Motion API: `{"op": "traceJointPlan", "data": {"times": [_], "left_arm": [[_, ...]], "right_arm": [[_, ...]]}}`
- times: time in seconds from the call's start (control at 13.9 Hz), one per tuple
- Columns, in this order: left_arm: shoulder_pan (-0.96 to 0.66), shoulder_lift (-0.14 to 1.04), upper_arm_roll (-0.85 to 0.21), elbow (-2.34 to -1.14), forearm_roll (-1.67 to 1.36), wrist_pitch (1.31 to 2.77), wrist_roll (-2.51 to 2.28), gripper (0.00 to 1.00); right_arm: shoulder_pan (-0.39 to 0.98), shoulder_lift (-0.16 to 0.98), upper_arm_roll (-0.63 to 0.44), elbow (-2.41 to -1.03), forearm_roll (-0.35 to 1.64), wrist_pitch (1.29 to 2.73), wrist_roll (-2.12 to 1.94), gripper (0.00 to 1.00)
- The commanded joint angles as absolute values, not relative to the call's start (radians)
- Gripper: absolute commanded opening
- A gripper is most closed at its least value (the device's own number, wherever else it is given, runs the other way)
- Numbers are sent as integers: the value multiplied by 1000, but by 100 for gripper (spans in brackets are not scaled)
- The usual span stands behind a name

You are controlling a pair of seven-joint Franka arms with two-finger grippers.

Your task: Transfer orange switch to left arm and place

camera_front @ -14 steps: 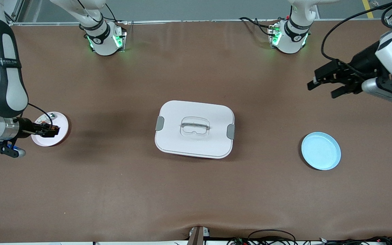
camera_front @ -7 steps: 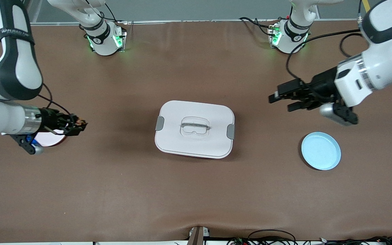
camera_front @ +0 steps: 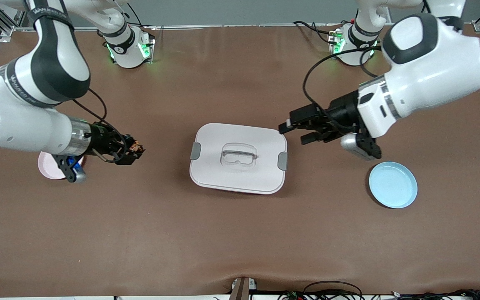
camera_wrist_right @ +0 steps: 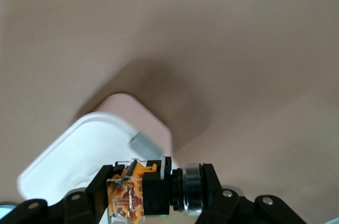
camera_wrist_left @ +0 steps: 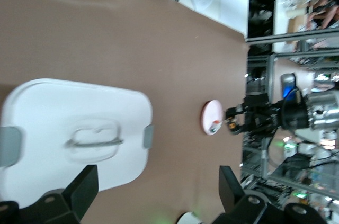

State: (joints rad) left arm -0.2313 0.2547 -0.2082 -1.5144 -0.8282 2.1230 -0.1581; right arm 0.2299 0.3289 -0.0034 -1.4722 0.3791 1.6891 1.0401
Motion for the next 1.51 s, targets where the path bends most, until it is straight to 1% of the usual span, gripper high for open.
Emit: {"op": "traceJointPlan", "data": {"times": [0.0, 0.29, 0.5, 0.79, 1.08, 1.44], "left_arm": [[-288, 294, -206, -1496, -873, 2238, -179, 100], [-360, 350, -206, -1496, -946, 2362, -198, 100], [-408, 374, -206, -1496, -956, 2459, -195, 100], [-468, 413, -206, -1496, -959, 2558, -195, 100], [-486, 439, -206, -1494, -956, 2569, -173, 100], [-489, 495, -204, -1439, -954, 2569, -117, 100]], "right_arm": [[270, 354, -15, -1448, 428, 1730, 1164, 0], [331, 359, -15, -1440, 488, 1813, 1302, 0], [365, 386, -15, -1407, 535, 1893, 1423, 0], [420, 475, -17, -1264, 538, 1898, 1564, 0], [460, 544, -23, -1157, 526, 1885, 1644, 0], [488, 546, -26, -1144, 523, 1887, 1678, 0]]}}
